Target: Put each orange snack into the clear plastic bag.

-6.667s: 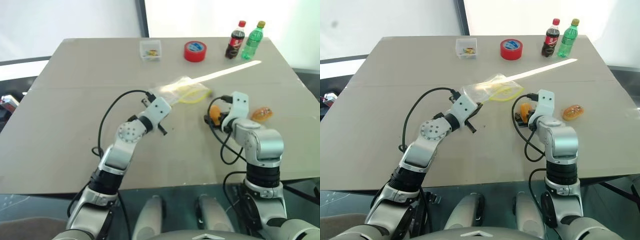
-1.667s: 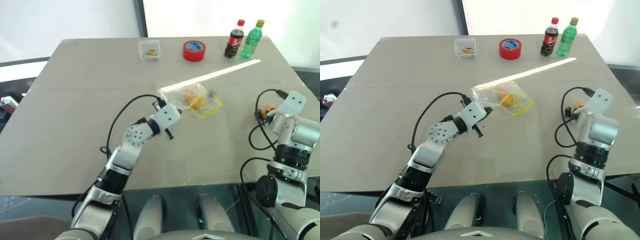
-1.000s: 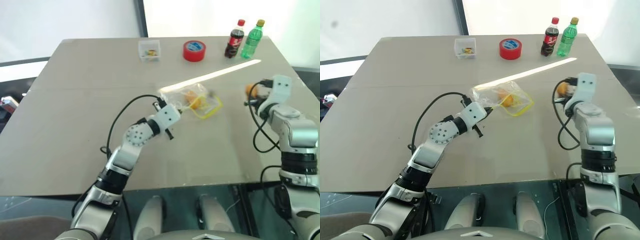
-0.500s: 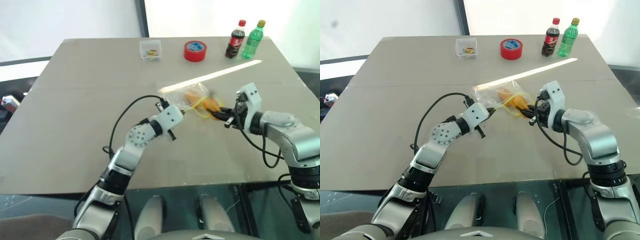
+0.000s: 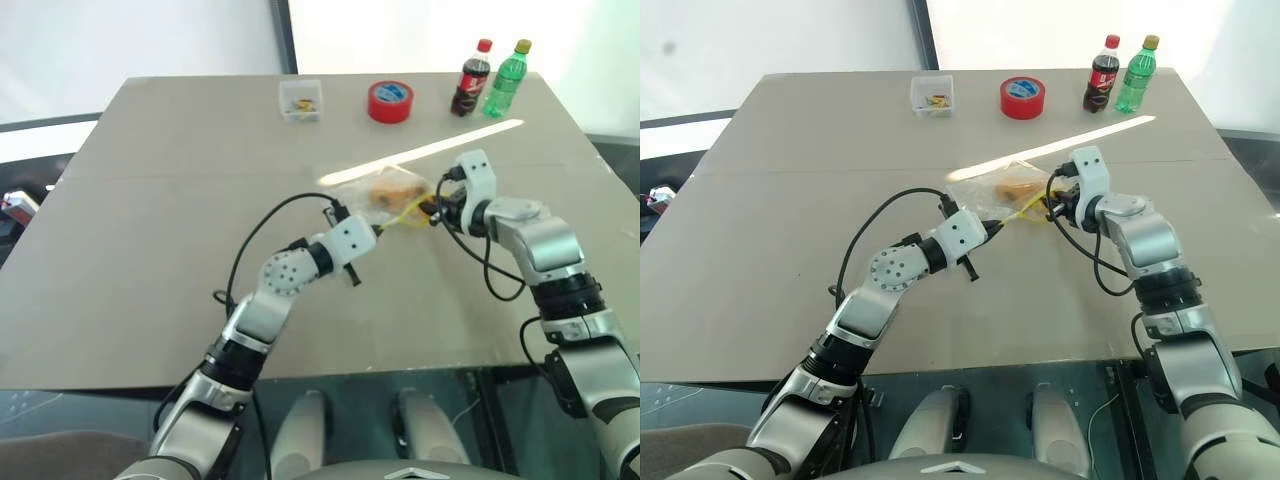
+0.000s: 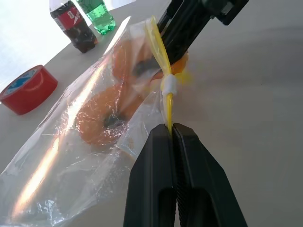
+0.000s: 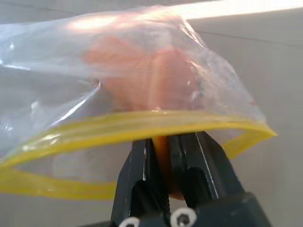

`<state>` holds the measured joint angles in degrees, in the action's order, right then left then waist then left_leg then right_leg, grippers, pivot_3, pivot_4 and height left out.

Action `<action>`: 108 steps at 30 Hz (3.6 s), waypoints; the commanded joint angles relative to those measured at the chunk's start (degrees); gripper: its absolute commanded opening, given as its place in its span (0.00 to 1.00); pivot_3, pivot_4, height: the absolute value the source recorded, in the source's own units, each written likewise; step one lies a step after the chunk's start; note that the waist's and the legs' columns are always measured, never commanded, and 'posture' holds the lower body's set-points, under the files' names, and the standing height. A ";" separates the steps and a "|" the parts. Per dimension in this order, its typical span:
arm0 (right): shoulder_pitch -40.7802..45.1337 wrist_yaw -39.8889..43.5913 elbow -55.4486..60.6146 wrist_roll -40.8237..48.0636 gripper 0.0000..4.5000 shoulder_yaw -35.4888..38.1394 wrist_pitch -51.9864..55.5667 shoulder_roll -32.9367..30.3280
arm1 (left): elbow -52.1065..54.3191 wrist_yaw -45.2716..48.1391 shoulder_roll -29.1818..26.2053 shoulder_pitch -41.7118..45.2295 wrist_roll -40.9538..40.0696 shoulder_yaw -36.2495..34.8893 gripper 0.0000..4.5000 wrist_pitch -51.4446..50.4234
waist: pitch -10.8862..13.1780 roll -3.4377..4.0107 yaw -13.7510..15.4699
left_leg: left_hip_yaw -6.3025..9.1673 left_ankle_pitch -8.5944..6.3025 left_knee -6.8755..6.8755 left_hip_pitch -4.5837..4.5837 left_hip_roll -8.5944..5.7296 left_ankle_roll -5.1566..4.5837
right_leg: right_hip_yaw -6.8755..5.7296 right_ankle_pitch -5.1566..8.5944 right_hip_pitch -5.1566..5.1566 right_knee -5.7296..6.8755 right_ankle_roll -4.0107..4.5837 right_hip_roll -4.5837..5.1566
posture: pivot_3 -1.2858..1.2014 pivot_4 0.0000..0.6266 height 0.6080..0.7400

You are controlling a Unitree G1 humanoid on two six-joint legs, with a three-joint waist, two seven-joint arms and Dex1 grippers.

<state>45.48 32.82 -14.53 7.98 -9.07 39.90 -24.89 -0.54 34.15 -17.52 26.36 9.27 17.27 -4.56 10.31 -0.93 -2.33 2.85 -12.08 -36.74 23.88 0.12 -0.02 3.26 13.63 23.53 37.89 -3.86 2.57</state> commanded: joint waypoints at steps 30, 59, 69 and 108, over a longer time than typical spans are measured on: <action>-3.15 8.23 4.32 -9.15 0.49 -4.92 -17.66 2.51 | 1.66 -0.65 -0.04 0.09 -0.76 -0.30 0.00 2.31 | 0.00 0.01 0.16 | 0.01 0.00 -0.01 -0.02 -0.02 0.00 | -0.01 0.00 -0.01 0.03 0.00 0.01 | 0.52 0.24 1.00; 0.14 14.26 -0.56 -4.53 1.00 -3.68 -22.80 5.47 | 1.47 -1.02 0.48 -0.54 -1.45 -1.75 0.00 2.86 | 0.00 0.01 0.09 | 0.02 0.00 -0.02 -0.03 -0.01 0.00 | -0.02 0.00 -0.01 0.03 0.00 0.00 | 0.52 0.24 1.00; -2.58 20.72 3.37 1.22 1.00 1.39 -18.45 -1.29 | 2.33 -2.94 0.71 -2.18 -3.37 -4.94 0.00 1.14 | 0.00 0.01 0.24 | 0.02 0.00 -0.02 -0.02 -0.01 0.00 | -0.01 0.00 -0.02 0.02 0.01 0.01 | 0.52 0.24 1.00; 3.96 12.99 -23.01 -15.36 0.02 -2.54 -50.04 -3.33 | 1.15 -3.47 0.55 -1.00 -3.02 -4.91 0.00 1.74 | 0.00 0.01 0.00 | -0.04 0.00 -0.01 -0.05 -0.04 0.01 | 0.04 -0.01 -0.02 0.02 0.01 0.06 | 0.52 0.24 1.00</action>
<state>48.64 45.84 -40.46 -7.76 -13.18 -10.19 -26.76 -0.78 31.04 -16.68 24.36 6.48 13.05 -3.58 10.31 -0.92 -2.32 2.81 -12.07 -36.75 23.83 0.08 -0.01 3.30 13.63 23.51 37.91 -3.85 2.63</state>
